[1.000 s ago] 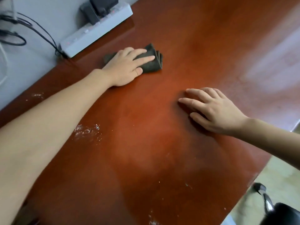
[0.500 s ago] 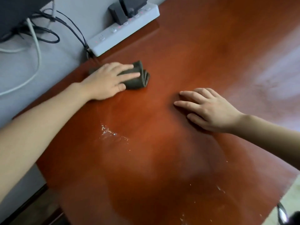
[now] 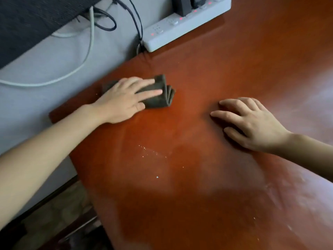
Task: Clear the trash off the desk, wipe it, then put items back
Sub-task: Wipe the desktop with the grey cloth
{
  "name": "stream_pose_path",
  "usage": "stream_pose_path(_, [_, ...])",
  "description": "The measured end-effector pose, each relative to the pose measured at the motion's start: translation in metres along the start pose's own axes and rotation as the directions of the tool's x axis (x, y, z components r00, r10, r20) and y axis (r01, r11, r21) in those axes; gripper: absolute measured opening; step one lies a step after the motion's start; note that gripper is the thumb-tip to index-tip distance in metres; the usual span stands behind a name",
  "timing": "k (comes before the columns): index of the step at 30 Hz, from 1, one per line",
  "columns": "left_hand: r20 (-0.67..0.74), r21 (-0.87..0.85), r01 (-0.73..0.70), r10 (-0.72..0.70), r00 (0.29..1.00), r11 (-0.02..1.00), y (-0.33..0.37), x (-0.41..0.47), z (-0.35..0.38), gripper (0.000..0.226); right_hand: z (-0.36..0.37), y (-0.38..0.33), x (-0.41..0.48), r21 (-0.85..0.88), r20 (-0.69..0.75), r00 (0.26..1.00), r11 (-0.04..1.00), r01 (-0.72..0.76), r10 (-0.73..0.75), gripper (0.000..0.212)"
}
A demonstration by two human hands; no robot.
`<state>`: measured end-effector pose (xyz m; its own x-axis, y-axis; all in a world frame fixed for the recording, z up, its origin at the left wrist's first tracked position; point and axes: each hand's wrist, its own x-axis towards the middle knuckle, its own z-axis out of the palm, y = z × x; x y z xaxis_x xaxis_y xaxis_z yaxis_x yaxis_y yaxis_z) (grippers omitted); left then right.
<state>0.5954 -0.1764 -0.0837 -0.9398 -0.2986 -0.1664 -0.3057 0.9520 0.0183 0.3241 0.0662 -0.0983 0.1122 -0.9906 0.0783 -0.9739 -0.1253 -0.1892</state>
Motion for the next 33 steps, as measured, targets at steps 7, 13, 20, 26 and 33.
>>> stream_pose_path(7, [0.019, -0.154, 0.278, -0.279, 0.960, 0.948, -0.008, 0.030, -0.001, 0.053, 0.000, -0.006, 0.000, 0.053, 0.012, 0.996, 0.995, -0.090, 0.089, 0.044])
stream_pose_path(13, [0.011, -0.071, -0.072, 0.073, 0.997, 0.995, 0.088, -0.075, 0.018, 0.053, -0.003, -0.014, 0.002, 0.061, 0.014, 0.990, 0.988, -0.141, 0.140, 0.046])
stream_pose_path(20, [0.066, 0.035, -0.172, 0.169, 0.983, 0.985, 0.044, -0.059, 0.010, 0.055, -0.002, -0.030, 0.006, 0.044, -0.003, 0.979, 0.978, -0.203, 0.204, 0.048])
stream_pose_path(26, [-0.041, -0.121, 0.435, -0.442, 0.896, 0.892, -0.045, -0.013, 0.004, 0.053, 0.001, -0.031, 0.006, 0.038, -0.009, 0.973, 0.972, -0.232, 0.232, 0.047])
stream_pose_path(33, [0.016, -0.237, 0.494, -0.505, 0.863, 0.837, -0.046, -0.054, 0.010, 0.051, 0.002, -0.036, 0.007, 0.056, -0.017, 0.965, 0.964, -0.260, 0.261, 0.051])
